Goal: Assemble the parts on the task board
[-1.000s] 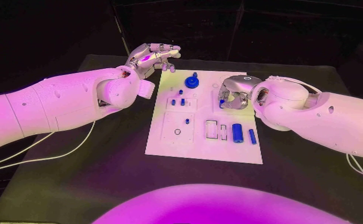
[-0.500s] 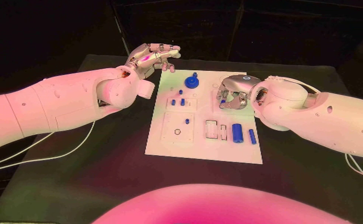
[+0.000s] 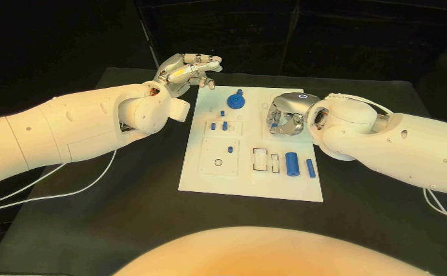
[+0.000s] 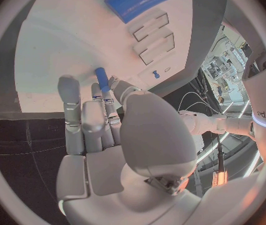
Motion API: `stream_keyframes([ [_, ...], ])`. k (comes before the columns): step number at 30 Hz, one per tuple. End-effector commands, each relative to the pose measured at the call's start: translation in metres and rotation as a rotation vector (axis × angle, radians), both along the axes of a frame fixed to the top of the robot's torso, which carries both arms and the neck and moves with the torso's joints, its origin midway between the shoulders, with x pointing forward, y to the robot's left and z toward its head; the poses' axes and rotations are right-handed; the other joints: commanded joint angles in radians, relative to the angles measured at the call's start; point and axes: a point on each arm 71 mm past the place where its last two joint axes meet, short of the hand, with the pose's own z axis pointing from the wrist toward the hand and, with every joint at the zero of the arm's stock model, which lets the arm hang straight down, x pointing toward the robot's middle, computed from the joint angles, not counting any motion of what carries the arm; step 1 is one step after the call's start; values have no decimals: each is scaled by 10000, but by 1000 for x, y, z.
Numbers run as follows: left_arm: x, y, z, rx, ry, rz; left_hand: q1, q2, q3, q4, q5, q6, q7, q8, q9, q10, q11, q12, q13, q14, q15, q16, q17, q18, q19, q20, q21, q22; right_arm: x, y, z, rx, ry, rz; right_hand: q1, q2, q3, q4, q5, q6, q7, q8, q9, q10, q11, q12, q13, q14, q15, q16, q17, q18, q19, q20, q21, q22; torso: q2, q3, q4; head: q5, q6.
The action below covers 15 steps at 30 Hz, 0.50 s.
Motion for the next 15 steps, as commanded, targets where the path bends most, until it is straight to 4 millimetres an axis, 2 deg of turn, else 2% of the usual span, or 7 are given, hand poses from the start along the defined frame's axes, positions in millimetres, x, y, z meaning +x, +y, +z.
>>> stream_keyframes([
  [1, 0, -1, 2, -85, -42, -94, -25, -55, 60, -7, 37, -87, 7, 58, -12, -62, 20, 39, -6, -75, 29, -51, -11, 125, 45, -16, -52, -12, 0, 1, -2, -254, 196, 85, 170, 21, 134, -41, 40, 153, -22, 64, 21, 169, -4, 62, 20, 126, -92, 135, 127, -5, 140, -12, 166, 166, -1, -4, 6, -18, 2],
  [15, 0, -2, 1, -82, 12, -147, -25, -55, 60, -7, 37, -87, 7, 58, -12, -62, 20, 39, -6, -75, 29, -51, -11, 125, 45, -16, -52, -12, 0, 2, -9, -488, 264, 98, 176, 62, 255, -108, 15, 272, -53, 81, 20, 309, -39, 49, 27, 143, -117, 180, 161, -25, 188, -39, 264, 273, -4, -4, 8, -8, 2],
])
